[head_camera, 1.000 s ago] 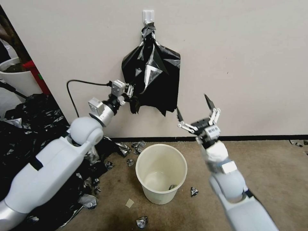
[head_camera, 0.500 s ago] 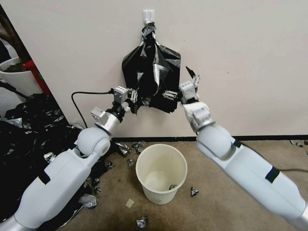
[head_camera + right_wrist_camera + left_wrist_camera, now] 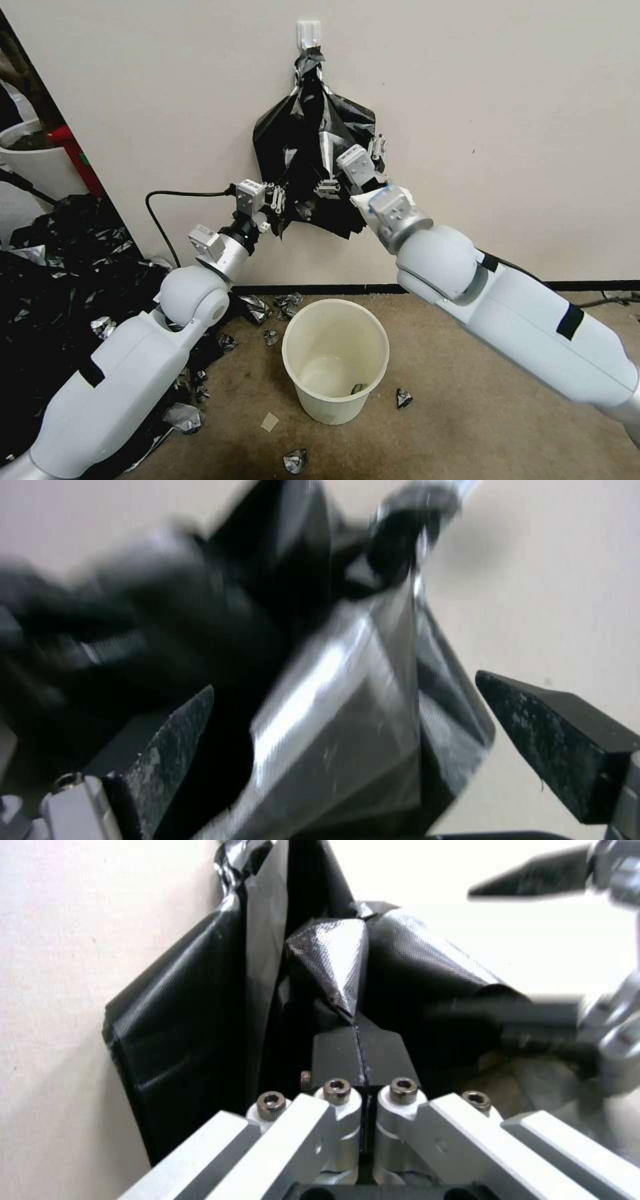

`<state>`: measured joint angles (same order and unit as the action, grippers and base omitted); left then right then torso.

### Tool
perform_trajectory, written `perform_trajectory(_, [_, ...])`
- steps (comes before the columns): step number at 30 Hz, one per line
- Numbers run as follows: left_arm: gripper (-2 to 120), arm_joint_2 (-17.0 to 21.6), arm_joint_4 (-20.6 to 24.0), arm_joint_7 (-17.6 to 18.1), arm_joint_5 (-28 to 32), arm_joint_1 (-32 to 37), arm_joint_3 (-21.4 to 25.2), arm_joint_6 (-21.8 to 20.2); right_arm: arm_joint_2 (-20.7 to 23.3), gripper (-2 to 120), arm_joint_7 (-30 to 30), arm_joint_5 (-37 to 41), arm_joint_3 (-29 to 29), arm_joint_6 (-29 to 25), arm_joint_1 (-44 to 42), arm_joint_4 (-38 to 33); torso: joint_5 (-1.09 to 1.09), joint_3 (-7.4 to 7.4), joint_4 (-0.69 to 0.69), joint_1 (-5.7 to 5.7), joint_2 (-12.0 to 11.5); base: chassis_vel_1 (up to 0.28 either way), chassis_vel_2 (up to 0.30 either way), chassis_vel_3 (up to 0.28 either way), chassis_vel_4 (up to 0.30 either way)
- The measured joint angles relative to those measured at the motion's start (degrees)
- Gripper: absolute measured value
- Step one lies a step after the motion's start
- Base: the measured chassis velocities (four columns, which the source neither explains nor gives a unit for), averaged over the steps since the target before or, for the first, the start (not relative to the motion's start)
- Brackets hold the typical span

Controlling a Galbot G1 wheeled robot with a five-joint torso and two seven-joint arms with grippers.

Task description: Place a trash bag onto the trash bin.

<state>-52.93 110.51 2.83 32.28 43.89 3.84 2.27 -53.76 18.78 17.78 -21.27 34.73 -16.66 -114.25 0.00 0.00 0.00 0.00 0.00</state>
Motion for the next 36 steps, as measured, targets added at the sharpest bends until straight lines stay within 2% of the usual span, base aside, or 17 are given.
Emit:
perform_trajectory(4, [0,0.46,1.13,-0.04,0.08,0.39,0.49,0.00,-0.03,85,-1.60,-2.24,0.67,4.04,-0.34,0.18,0.00,0.00,0.00,0.00,0.00,0.000,0.000,0.000,0.000])
perform_trajectory(5, [0,0.46,1.13,-0.04,0.08,0.39,0.49,0.00,-0.03,85,-1.60,-2.24,0.67,4.04,-0.34,0.18,0.00,0.00,0.00,0.00,0.00,0.000,0.000,0.000,0.000])
perform_trajectory(8, [0,0.63,1.55,-0.05,0.19,0.60,0.66,0.00,-0.14,70,-1.61,-2.63,1.13,5.31,-0.41,0.38,0.00,0.00,-0.01,0.00,0.00,0.000,0.000,0.000,0.000])
perform_trajectory(10, [0,0.63,1.59,-0.05,0.20,0.64,0.67,0.00,-0.28,67,-1.61,-2.63,1.15,5.50,-0.30,0.52,0.00,0.00,0.00,0.00,0.00,0.000,0.000,0.000,0.000])
perform_trajectory(12, [0,0.52,1.61,-0.06,0.20,0.77,0.68,0.00,-0.74,53,-1.59,-2.54,1.24,5.90,0.20,1.21,0.00,0.00,0.00,0.00,0.00,0.000,0.000,0.000,0.000])
perform_trajectory(13, [0,0.52,1.61,-0.06,0.20,0.77,0.68,0.00,-0.74,53,-1.59,-2.54,1.24,5.90,0.20,1.21,0.00,0.00,0.00,0.00,0.00,0.000,0.000,0.000,0.000])
perform_trajectory(16, [0,0.33,1.61,-0.10,0.20,1.10,0.74,0.00,-1.62,40,-1.37,-2.48,1.27,5.97,0.72,2.76,0.00,0.00,0.00,0.00,0.00,0.000,0.000,0.000,0.000])
perform_trajectory(17, [0,0.33,1.61,-0.10,0.20,1.10,0.74,0.00,-1.62,40,-1.37,-2.48,1.27,5.97,0.72,2.76,0.00,0.00,0.00,0.00,0.00,0.000,0.000,0.000,0.000])
perform_trajectory(21, [0,0.21,1.92,-0.10,0.21,1.77,1.44,0.00,-2.41,22,0.15,-1.97,1.88,5.97,0.09,3.50,0.00,0.00,0.00,0.00,0.00,0.000,0.000,0.000,0.000])
perform_trajectory(22, [0,0.21,1.92,-0.10,0.21,1.77,1.44,0.00,-2.41,22,0.15,-1.97,1.88,5.97,0.09,3.50,0.00,0.00,0.00,0.00,0.00,0.000,0.000,0.000,0.000])
perform_trajectory(24, [0,0.20,2.22,-0.10,0.24,2.29,1.95,0.02,-2.63,12,0.98,-1.46,2.59,5.82,-0.74,3.52,0.00,0.00,0.00,0.00,0.00,0.000,0.000,0.000,0.000])
perform_trajectory(28, [0,0.12,2.59,0.01,0.30,3.13,2.63,0.13,-2.90,0,1.94,-0.01,3.73,3.11,-2.42,3.37,0.00,0.00,0.00,0.00,0.00,0.000,0.000,0.000,0.000])
perform_trajectory(29, [0,0.12,2.59,0.01,0.30,3.13,2.63,0.13,-2.90,0,1.94,-0.01,3.73,3.11,-2.42,3.37,0.00,0.00,0.00,0.00,0.00,0.000,0.000,0.000,0.000])
perform_trajectory(33, [0,-0.31,3.06,0.90,0.35,4.65,3.67,0.33,-3.04,0,2.33,3.99,6.51,-4.76,-7.41,1.17,-0.01,-0.01,0.01,0.00,0.00,0.000,0.000,0.000,0.000])
perform_trajectory(34, [0,-0.31,3.06,0.90,0.35,4.65,3.67,0.33,-3.04,0,2.33,3.99,6.51,-4.76,-7.41,1.17,-0.01,-0.01,0.01,0.00,0.00,0.000,0.000,0.000,0.000])
perform_trajectory(36, [0,-0.79,3.39,1.89,0.40,5.90,4.28,0.45,-3.40,0,2.57,7.98,8.77,-8.83,-12.03,-1.13,0.00,-0.01,0.00,0.00,0.00,0.000,0.000,0.000,0.000])
